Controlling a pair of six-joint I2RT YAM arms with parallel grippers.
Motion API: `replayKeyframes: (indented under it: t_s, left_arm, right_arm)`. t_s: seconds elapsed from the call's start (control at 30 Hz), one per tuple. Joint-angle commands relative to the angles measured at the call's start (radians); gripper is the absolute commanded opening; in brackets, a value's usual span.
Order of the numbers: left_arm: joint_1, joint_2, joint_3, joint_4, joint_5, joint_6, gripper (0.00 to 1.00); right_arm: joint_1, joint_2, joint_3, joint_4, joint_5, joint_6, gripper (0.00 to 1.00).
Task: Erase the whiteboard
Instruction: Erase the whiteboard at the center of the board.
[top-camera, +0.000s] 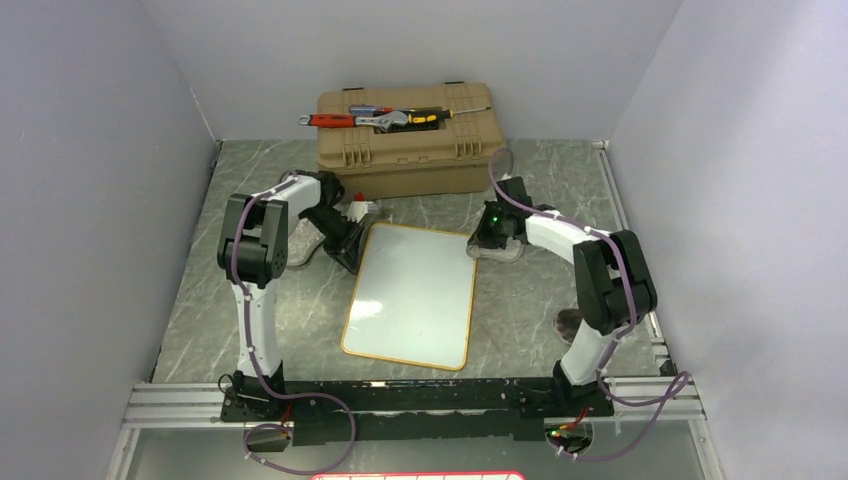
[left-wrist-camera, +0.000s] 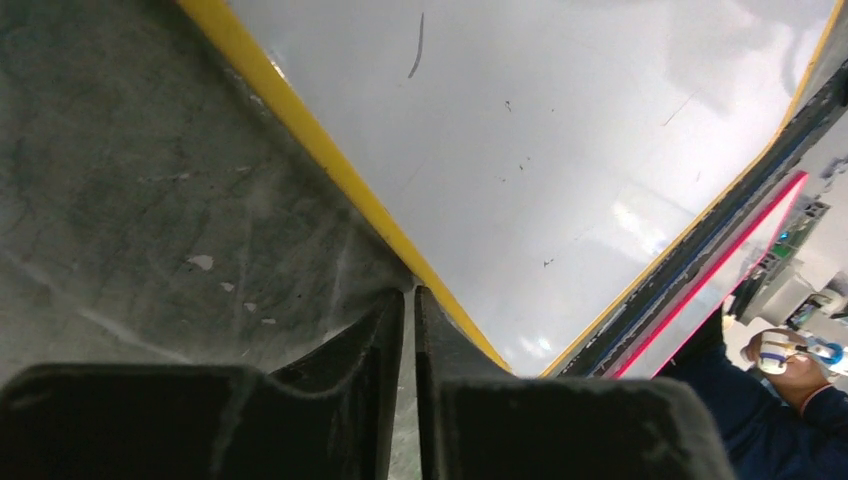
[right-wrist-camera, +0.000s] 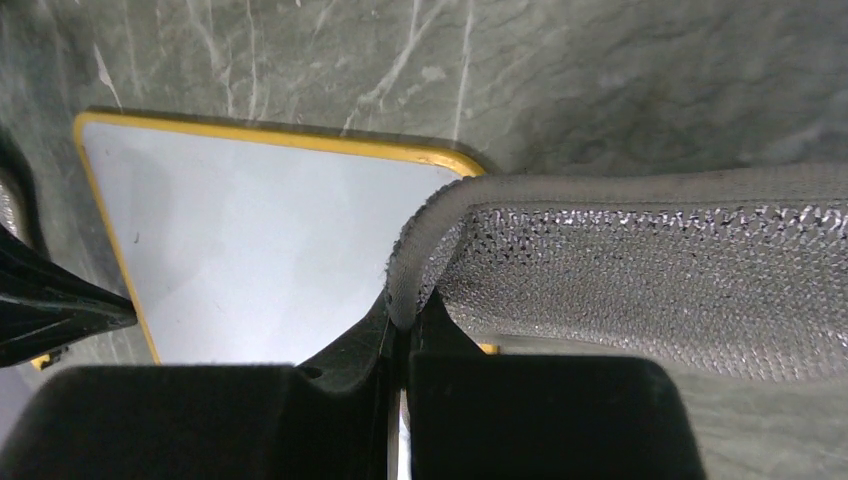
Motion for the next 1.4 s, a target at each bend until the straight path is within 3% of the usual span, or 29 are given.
replayKeyframes:
  t_s: [0.0, 0.13, 0.33, 0.63, 0.93, 1.07, 1.23, 1.37]
  left_arm:
    - [-0.046, 0.047, -0.028, 0.110, -0.160, 0.005, 0.13]
    - [-0.066, 0.081, -0.013, 0.110, -0.245, 0.001, 0.07]
    - [-0.085, 0.090, -0.030, 0.134, -0.312, -0.010, 0.06]
    - [-0.120, -0.108, -0.003, 0.029, -0.222, 0.089, 0.14]
    - [-0.354, -0.222, -0.150, 0.085, -0.248, 0.238, 0.19]
    - [-0.491, -0.290, -0.245, 0.129, -0.344, 0.296, 0.23]
    - [-0.629, -0.489, -0.377, 0.140, -0.492, 0.373, 0.22]
    - [-0.780, -0.706, -0.460, 0.110, -0.467, 0.455, 0.24]
  right_arm:
    - [0.014, 0.041, 0.053, 0.000, -0.022, -0.025, 0.00]
    - [0.013, 0.088, 0.056, -0.026, -0.018, -0.036, 0.00]
    - [0.014, 0.069, -0.047, -0.011, -0.011, -0.005, 0.00]
    - [0.013, 0.134, -0.094, 0.044, -0.034, 0.014, 0.00]
    - [0.008, 0.179, -0.087, 0.060, -0.052, 0.015, 0.00]
    - [0.000, 0.201, -0.063, 0.047, -0.071, 0.009, 0.00]
    - [-0.002, 0.206, -0.043, 0.027, -0.053, 0.003, 0.00]
    - [-0.002, 0.221, -0.021, 0.014, -0.040, 0.002, 0.00]
